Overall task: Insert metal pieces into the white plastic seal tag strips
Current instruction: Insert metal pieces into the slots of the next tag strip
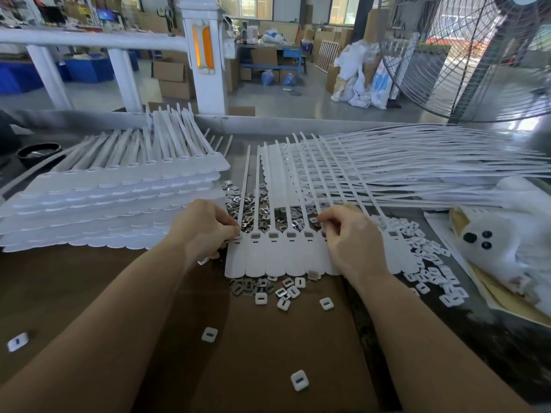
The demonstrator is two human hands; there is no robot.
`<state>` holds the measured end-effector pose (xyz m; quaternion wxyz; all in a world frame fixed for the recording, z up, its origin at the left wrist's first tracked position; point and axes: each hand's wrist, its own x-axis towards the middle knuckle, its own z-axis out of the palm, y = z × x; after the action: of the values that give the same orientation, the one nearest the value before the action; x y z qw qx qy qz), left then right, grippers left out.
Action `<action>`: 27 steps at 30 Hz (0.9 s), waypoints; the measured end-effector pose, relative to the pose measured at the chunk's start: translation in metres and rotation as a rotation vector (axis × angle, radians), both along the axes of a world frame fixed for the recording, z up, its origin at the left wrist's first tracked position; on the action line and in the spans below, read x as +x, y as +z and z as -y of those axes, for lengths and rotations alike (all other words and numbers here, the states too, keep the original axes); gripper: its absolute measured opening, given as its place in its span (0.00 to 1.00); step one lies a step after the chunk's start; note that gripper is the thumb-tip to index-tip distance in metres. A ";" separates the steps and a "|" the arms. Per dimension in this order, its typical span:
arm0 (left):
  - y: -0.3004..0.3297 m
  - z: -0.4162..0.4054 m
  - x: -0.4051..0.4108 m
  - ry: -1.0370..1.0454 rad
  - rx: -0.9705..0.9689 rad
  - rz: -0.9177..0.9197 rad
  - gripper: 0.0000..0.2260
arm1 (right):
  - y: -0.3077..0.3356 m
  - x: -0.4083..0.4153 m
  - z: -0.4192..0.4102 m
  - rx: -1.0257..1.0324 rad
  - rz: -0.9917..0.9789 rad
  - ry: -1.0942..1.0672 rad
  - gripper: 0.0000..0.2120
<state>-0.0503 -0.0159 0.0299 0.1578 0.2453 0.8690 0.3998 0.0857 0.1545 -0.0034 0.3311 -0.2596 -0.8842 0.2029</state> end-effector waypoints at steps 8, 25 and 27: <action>0.005 0.001 -0.003 0.014 0.023 0.134 0.03 | 0.001 0.001 -0.001 -0.010 -0.008 0.010 0.07; 0.012 -0.013 -0.003 -0.016 -0.164 -0.239 0.07 | 0.002 0.000 0.001 0.004 -0.025 -0.024 0.06; 0.011 -0.023 0.003 -0.025 -0.082 -0.321 0.06 | 0.002 -0.001 0.001 0.004 -0.025 -0.026 0.06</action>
<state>-0.0473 0.0072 0.0413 0.0320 0.3101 0.8955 0.3176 0.0846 0.1532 -0.0010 0.3453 -0.2677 -0.8770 0.1999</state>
